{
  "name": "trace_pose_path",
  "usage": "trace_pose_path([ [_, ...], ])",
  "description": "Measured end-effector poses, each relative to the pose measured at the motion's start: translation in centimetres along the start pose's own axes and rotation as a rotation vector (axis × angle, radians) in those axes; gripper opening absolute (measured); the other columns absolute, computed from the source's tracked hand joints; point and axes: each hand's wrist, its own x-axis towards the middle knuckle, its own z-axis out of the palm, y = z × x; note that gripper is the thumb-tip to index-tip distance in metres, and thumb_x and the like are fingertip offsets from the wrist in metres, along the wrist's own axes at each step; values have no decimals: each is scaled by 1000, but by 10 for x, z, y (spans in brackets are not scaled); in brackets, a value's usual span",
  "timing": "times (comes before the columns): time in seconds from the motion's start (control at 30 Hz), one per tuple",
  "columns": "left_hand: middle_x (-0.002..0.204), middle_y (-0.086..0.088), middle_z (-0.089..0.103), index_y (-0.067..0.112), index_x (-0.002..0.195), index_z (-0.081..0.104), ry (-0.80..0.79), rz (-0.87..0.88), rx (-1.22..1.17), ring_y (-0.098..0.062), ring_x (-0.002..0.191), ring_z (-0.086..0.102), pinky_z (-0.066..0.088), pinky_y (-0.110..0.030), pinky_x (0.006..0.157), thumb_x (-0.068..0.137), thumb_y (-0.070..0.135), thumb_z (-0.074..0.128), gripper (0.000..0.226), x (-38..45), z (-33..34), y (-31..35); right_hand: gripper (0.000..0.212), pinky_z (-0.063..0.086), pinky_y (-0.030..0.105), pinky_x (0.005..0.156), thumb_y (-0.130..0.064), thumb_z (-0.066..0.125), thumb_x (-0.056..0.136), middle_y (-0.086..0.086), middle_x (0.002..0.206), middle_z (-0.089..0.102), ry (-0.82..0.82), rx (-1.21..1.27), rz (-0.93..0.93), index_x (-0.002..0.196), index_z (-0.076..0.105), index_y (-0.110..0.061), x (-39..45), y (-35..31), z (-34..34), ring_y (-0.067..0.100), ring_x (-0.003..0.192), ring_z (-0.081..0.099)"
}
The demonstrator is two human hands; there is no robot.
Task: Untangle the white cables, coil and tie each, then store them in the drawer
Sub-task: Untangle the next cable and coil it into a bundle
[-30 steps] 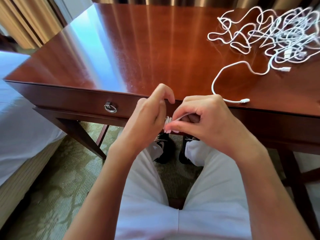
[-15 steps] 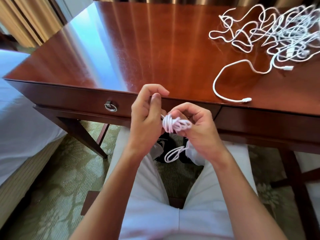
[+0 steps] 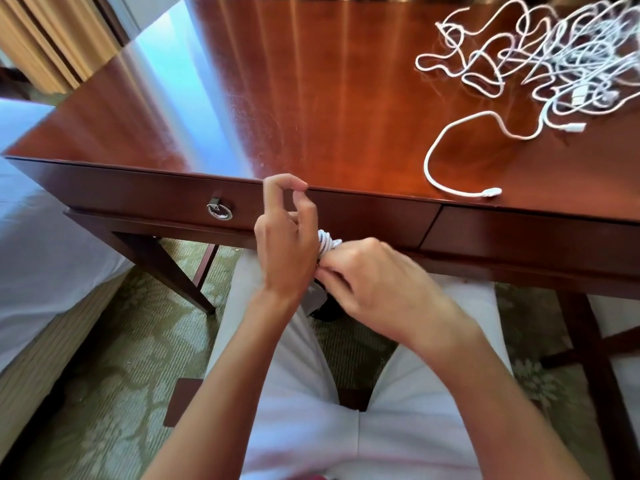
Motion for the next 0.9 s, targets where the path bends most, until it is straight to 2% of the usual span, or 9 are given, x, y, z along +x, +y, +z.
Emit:
trace_pose_path([
  [0.1,41,6,36,18,106,48,-308,31,47,-13,34,36,26,-26,40,104,12,44,8,-3,-5,-8,18,53,43,68,-36,71,91,-10,77,62,-20,39,-29,84,73,-19,6,14,-16,19,75,64],
  [0.17,51,-5,50,24,107,49,-468,9,-26,-23,42,47,38,-33,42,106,15,44,11,-4,-5,-5,21,53,37,64,-36,82,82,-11,71,63,-48,139,-22,74,70,-21,10,24,-26,6,67,60],
  [0.23,74,-10,61,27,105,52,-505,-27,-132,-25,62,56,49,-35,59,106,12,43,18,-5,-5,3,27,47,23,62,-30,88,75,-11,68,62,-20,323,-13,72,64,-18,13,32,-33,3,62,56],
  [0.3,91,-7,65,19,110,56,-482,-51,-256,-20,79,61,54,-32,74,106,5,41,21,-6,-4,10,29,44,19,61,-24,90,71,-11,67,61,32,545,7,73,63,-12,15,37,-33,1,60,52],
  [0.4,87,-9,62,6,117,57,-478,-96,-363,-22,75,58,53,-37,71,106,5,38,22,-7,-5,14,29,44,19,56,-23,86,70,-6,64,62,76,847,42,74,63,-5,15,45,-14,6,58,54],
  [0.47,74,5,54,9,117,60,-407,-129,-391,-11,62,45,43,-28,60,106,7,40,23,-9,-4,14,27,40,18,51,-26,80,77,-2,61,60,118,953,74,75,62,-7,13,46,1,8,54,51],
  [0.63,50,-3,40,18,102,62,-98,-387,-565,-13,37,35,29,-26,39,106,8,39,25,-9,3,11,12,34,20,43,-15,56,101,-8,58,50,169,1034,138,90,59,-15,7,40,31,6,46,40],
  [0.8,56,-2,37,16,92,55,242,-425,-474,-10,43,36,33,-26,42,104,3,39,24,3,10,1,16,45,34,59,-24,48,106,-12,75,62,158,588,94,118,58,-26,-3,31,46,9,60,57],
  [0.9,66,0,42,15,94,54,361,-356,-321,-13,51,42,39,-32,50,103,3,39,21,5,9,-10,13,49,44,67,-27,50,103,-3,86,70,115,354,94,108,61,-22,-11,19,45,28,78,66],
])
